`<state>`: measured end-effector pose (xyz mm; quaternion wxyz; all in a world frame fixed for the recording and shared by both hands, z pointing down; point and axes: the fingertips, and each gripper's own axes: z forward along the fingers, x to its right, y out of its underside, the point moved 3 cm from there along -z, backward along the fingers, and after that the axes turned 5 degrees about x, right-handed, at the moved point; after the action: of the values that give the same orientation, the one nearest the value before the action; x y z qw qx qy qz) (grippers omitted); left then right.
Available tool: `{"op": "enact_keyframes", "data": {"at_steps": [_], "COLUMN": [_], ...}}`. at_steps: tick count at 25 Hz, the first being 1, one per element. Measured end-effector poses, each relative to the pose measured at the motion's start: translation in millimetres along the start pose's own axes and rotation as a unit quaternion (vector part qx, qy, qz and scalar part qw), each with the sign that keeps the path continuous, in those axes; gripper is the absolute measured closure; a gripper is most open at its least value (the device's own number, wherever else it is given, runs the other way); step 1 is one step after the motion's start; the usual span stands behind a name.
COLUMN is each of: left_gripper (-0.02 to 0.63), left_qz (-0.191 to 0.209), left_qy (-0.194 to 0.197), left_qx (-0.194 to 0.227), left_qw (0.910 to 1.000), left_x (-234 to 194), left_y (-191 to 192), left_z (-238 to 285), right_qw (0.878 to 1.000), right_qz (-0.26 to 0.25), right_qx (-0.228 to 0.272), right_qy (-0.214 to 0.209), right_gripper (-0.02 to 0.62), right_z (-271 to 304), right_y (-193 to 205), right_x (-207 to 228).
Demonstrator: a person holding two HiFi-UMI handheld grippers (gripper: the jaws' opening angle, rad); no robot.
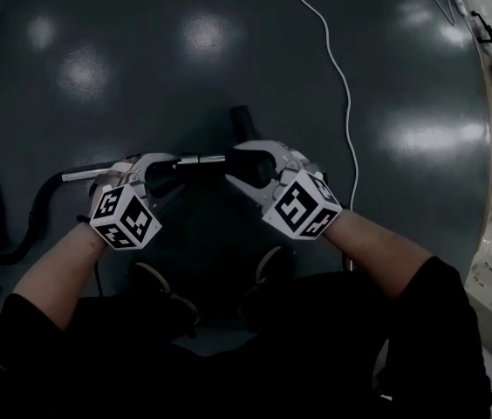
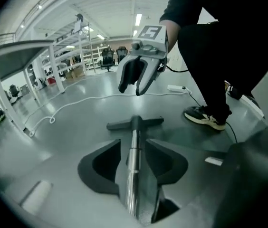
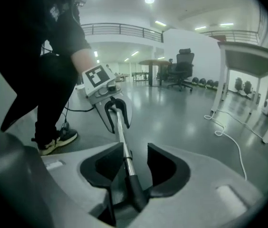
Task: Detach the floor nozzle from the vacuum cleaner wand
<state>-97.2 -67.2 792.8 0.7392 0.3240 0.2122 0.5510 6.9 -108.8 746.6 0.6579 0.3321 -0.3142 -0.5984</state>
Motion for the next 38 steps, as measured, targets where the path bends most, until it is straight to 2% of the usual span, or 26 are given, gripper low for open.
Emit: {"op": "enact_keyframes", "data": {"at_steps": [5,7,12,15,18,20,25,28,32,35,38], "left_gripper": [0.414,0.363,0.348,0.348,0.384,0.413,0.423,0.429,0.453,0.454,0.454], "left_qz": [0.050,0.057,0.075,0.085,0.087,0.080,0.058,0.049,0.052,0.059,0.062], "left_qy": [0.033,0.045,0.058,0.065,0.064,0.061,0.056,0.055,0.044,0.037,0.031], "left_qx": [-0.092,-0.130,-0.219,-0.262,-0.280,-0.281,-0.276,-0.275,-0.276,-0.273,-0.262], "left_qw": [0.9939,0.9888,0.9710,0.9592,0.9539,0.9544,0.9578,0.9585,0.9586,0.9594,0.9624], "left_x": [8,9,9,9,8,6,7,7,0,-6,-10], "left_y": [49,69,112,132,143,145,144,144,135,128,120], "left_z": [31,42,55,59,62,63,62,58,44,34,26], "right_qw": [0.992,0.983,0.952,0.930,0.916,0.910,0.899,0.901,0.920,0.935,0.943], "right_qz": [-0.072,-0.100,-0.188,-0.233,-0.264,-0.278,-0.294,-0.286,-0.232,-0.171,-0.110], "right_qx": [-0.098,-0.145,-0.235,-0.281,-0.302,-0.308,-0.325,-0.325,-0.316,-0.303,-0.291], "right_qy": [-0.037,-0.046,-0.053,-0.038,-0.023,-0.013,-0.006,-0.007,-0.024,-0.068,-0.119], "right_gripper": [0.406,0.380,0.358,0.356,0.356,0.359,0.395,0.411,0.425,0.429,0.430], "right_z": [34,47,74,84,90,93,98,102,99,93,85], "right_y": [50,71,112,136,150,153,159,161,149,132,116], "right_x": [-6,-9,-23,-26,-24,-20,-14,-17,-16,-16,-12]}}
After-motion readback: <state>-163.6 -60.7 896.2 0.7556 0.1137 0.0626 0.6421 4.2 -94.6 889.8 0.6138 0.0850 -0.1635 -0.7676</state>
